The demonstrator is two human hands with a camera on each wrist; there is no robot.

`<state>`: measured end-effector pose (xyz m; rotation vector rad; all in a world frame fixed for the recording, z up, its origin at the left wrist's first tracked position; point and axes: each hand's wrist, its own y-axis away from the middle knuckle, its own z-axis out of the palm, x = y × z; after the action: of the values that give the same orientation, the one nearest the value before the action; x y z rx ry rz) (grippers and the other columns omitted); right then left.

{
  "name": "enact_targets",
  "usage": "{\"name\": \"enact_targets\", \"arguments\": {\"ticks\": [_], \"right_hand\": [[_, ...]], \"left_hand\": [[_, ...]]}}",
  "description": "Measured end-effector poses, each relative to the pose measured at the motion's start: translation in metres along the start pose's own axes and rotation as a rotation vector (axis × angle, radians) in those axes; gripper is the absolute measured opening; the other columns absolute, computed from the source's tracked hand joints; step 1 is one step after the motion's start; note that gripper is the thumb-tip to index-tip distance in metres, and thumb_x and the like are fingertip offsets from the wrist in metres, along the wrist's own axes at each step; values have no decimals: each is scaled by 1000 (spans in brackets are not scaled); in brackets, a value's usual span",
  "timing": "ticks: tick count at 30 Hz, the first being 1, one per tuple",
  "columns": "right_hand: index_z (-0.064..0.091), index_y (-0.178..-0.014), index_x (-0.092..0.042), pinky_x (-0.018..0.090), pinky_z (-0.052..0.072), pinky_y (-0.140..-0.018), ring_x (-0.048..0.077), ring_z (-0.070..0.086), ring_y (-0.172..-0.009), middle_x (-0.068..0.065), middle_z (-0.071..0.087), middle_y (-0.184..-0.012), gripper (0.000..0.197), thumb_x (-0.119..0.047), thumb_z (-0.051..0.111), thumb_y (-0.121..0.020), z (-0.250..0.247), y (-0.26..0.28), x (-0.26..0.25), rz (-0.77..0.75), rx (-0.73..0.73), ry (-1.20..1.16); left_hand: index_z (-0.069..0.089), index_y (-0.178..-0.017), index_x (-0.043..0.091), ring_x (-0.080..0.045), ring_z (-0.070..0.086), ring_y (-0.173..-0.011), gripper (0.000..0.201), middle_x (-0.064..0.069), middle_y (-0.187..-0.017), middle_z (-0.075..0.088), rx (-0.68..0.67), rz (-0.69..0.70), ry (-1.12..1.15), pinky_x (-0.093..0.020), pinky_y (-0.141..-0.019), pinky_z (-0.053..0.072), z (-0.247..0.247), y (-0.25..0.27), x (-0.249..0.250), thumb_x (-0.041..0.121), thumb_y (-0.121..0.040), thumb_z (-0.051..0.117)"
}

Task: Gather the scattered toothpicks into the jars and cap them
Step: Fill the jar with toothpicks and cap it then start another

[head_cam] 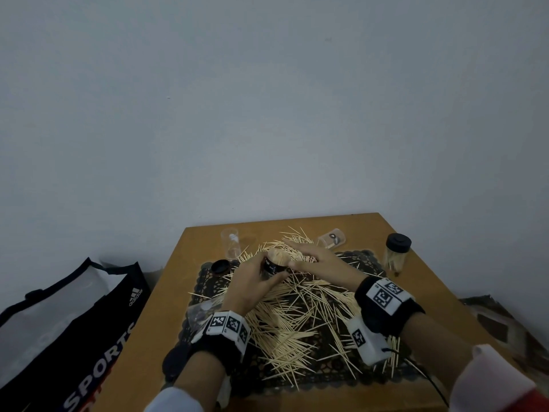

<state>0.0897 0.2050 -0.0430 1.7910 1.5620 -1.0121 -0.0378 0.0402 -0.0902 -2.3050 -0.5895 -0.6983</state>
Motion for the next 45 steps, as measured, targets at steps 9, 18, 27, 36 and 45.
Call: {"name": "enact_targets", "arguments": {"ticks": [9, 18, 27, 36, 45], "right_hand": [[65, -116, -21, 24, 45, -64, 13, 59, -87, -2, 65, -98, 35, -31, 74, -83, -67, 44, 39, 493, -134, 280], [67, -104, -16, 27, 44, -80, 19, 53, -106, 4, 56, -109, 40, -26, 86, -70, -93, 75, 64, 485, 13, 360], [66, -105, -11, 15, 36, -51, 6, 48, -71, -6, 55, -87, 25, -28, 71, -86, -74, 50, 42, 421, 17, 351], [66, -102, -12, 16, 42, -61, 8, 52, -82, -5, 58, -96, 18, -24, 67, -89, -29, -22, -8, 246, -78, 345], [66, -111, -12, 28, 47, -77, 15, 55, -93, 4, 60, -114, 22, -11, 62, -89, 36, -64, -41, 115, -112, 408]], "left_hand": [[57, -120, 16, -8, 63, -90, 55, 6, -105, 67, -46, 5, 7, -31, -78, 55, 1, -1, -4, 53, -82, 70], [56, -120, 17, -2, 60, -88, 55, 10, -103, 64, -92, -4, 26, -14, -73, 46, 2, 1, 1, 49, -78, 72], [56, -124, 16, -9, 63, -93, 57, 7, -108, 66, -98, -21, -4, -27, -83, 53, 0, 2, 5, 48, -80, 73], [55, -119, 23, -8, 61, -97, 64, 8, -108, 64, 70, -69, 54, -26, -83, 52, -26, 2, 5, 67, -74, 66], [58, -112, 37, 0, 63, -95, 56, 16, -102, 67, 195, -194, 38, -31, -85, 56, -93, 6, -14, 70, -69, 70]]}}
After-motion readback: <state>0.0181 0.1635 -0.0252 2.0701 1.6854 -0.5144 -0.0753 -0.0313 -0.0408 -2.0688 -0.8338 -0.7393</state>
